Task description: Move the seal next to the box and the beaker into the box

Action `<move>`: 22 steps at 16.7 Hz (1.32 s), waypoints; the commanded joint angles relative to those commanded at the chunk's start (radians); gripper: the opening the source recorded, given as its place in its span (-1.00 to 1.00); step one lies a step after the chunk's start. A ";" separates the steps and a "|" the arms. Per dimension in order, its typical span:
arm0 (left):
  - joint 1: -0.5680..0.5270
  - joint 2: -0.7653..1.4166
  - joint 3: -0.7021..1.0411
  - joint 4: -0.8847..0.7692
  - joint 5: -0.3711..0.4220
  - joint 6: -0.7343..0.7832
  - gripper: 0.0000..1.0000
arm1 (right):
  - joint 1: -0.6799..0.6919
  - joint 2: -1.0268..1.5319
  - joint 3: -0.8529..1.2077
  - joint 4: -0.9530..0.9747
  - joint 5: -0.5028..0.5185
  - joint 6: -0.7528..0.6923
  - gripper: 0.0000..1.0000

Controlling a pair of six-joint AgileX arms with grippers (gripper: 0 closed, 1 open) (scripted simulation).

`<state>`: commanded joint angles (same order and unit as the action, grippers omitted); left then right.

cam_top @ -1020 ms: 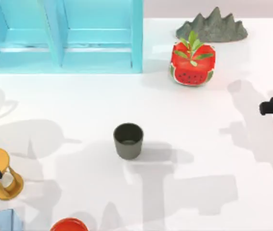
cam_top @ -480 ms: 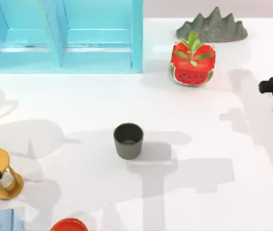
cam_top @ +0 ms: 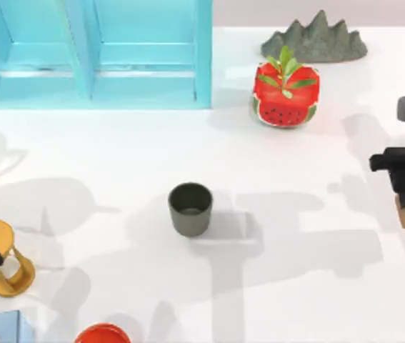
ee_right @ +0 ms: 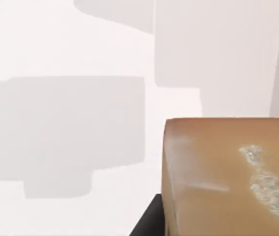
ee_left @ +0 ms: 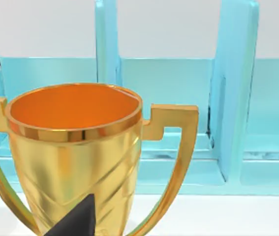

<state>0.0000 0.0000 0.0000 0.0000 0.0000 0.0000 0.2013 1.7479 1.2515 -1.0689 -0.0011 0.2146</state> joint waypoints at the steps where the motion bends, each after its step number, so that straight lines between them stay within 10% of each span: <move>1: 0.000 0.000 0.000 0.000 0.000 0.000 1.00 | 0.000 0.004 -0.016 0.017 0.000 0.000 -1.00; 5: 0.000 0.000 0.000 0.000 0.000 0.000 1.00 | -0.001 0.006 -0.022 0.024 0.001 0.000 -1.00; 18: 0.000 0.000 0.000 0.000 0.000 0.000 1.00 | -0.001 0.006 -0.022 0.024 0.001 0.000 0.96; 22: 0.000 0.000 0.000 0.000 0.000 0.000 1.00 | -0.001 0.006 -0.022 0.024 0.001 0.000 1.00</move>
<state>0.0000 0.0000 0.0000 0.0000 0.0000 0.0000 0.2006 1.7538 1.2291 -1.0447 -0.0004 0.2146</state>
